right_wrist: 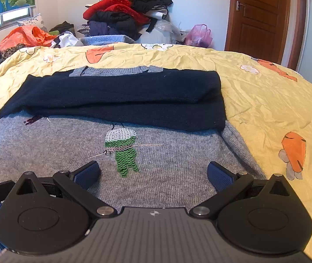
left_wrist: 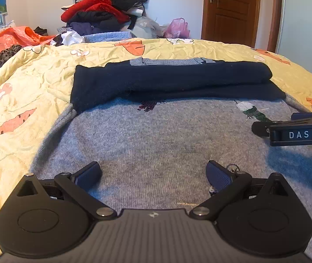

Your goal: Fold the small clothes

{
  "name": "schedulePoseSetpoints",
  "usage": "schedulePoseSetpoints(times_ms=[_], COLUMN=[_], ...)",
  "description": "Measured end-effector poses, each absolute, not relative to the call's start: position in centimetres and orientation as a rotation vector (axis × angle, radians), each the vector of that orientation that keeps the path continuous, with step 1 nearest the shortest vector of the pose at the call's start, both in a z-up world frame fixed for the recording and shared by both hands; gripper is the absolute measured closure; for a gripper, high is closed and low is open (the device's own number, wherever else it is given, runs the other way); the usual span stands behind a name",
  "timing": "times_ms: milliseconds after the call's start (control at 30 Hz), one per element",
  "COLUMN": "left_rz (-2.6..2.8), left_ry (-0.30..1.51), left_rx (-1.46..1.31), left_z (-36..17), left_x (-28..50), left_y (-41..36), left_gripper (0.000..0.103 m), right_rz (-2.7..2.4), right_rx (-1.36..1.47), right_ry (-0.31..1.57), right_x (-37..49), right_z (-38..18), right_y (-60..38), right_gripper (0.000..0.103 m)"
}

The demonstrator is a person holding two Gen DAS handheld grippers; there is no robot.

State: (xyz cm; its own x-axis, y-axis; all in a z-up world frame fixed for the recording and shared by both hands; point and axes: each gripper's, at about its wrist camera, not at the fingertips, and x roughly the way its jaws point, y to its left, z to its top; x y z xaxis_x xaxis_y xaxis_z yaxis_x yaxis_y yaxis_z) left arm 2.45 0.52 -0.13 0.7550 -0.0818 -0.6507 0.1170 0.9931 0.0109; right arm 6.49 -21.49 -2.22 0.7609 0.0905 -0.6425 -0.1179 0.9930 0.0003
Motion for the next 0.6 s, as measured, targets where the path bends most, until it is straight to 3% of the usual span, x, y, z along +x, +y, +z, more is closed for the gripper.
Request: schedulePoseSetpoints(times_ms=[600], left_rz=[-0.09], left_ry=[0.702], left_rx=[0.049], left_z=[-0.1], left_x=[2.1], left_y=[0.6], left_gripper=[0.0], right_rz=[0.112], right_rx=[-0.047], right_ry=[0.694], right_x=[0.2], right_z=[-2.2], right_y=[-21.6], right_gripper=[0.0])
